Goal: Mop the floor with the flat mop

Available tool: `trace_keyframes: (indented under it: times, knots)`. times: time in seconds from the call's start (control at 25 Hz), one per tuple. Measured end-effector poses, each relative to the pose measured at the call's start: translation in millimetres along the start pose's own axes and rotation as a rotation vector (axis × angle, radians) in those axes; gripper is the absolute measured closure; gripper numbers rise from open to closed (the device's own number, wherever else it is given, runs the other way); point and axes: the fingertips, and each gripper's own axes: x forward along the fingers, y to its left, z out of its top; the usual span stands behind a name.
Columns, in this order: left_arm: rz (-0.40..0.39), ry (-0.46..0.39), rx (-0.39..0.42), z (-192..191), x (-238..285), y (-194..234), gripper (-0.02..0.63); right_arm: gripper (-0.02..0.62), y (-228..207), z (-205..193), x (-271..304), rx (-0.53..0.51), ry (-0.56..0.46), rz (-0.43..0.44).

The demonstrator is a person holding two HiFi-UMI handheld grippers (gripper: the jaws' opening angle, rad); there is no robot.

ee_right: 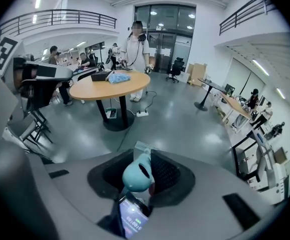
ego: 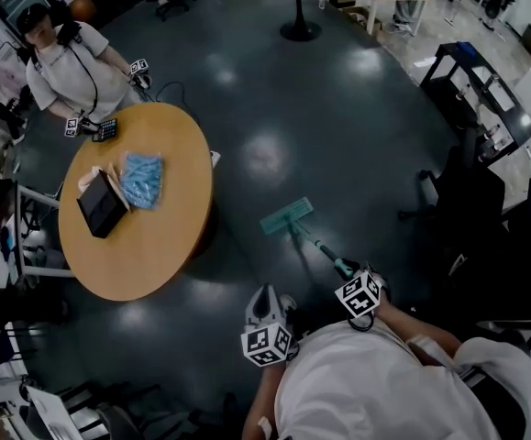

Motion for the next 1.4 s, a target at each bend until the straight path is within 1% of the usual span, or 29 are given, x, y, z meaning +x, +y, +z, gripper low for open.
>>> trace_keyframes:
  times: [0.12, 0.24, 0.52, 0.64, 0.76, 0.88, 1.0, 1.08, 1.16, 1.28, 1.4]
  knots:
    - [0.004, -0.002, -0.004, -0.7, -1.9, 3.5, 0.601, 0.482, 0.1, 11.9, 27.7, -0.019, -0.022, -0.009]
    - [0.017, -0.002, -0.013, -1.5, -2.7, 11.1, 0.601, 0.482, -3.3, 27.7, 63.5, -0.001, -0.034, -0.022]
    - [0.045, -0.006, -0.034, 0.6, -9.5, 24.4, 0.601, 0.482, -19.1, 88.4, 147.5, 0.049, -0.042, -0.065]
    - [0.061, -0.005, -0.047, -0.2, -14.7, 29.4, 0.601, 0.482, -24.5, 113.1, 174.2, 0.052, -0.052, -0.075]
    - [0.072, -0.003, -0.054, -1.9, -17.4, 33.8, 0.601, 0.482, -31.0, 129.9, 186.7, 0.044, -0.050, -0.088]
    - [0.084, -0.011, -0.058, 0.2, -19.4, 41.1, 0.601, 0.482, -33.6, 133.8, 186.7, 0.050, -0.049, -0.087]
    - [0.088, -0.020, -0.056, 4.7, -18.6, 42.8, 0.601, 0.482, -35.7, 117.7, 177.3, 0.067, -0.034, -0.089]
    - [0.082, -0.026, -0.046, 8.7, -15.9, 40.3, 0.601, 0.482, -33.6, 102.5, 161.9, 0.057, -0.019, -0.085]
    - [0.074, -0.031, -0.032, 12.4, -13.0, 36.9, 0.601, 0.482, -25.8, 88.5, 137.8, 0.033, -0.013, -0.063]
    - [0.054, -0.038, -0.016, 16.4, -7.8, 29.6, 0.601, 0.482, -11.1, 73.9, 88.0, 0.015, -0.040, -0.011]
    - [0.034, -0.044, -0.009, 20.2, -1.2, 23.0, 0.601, 0.482, -4.1, 74.9, 39.1, 0.022, -0.089, 0.020]
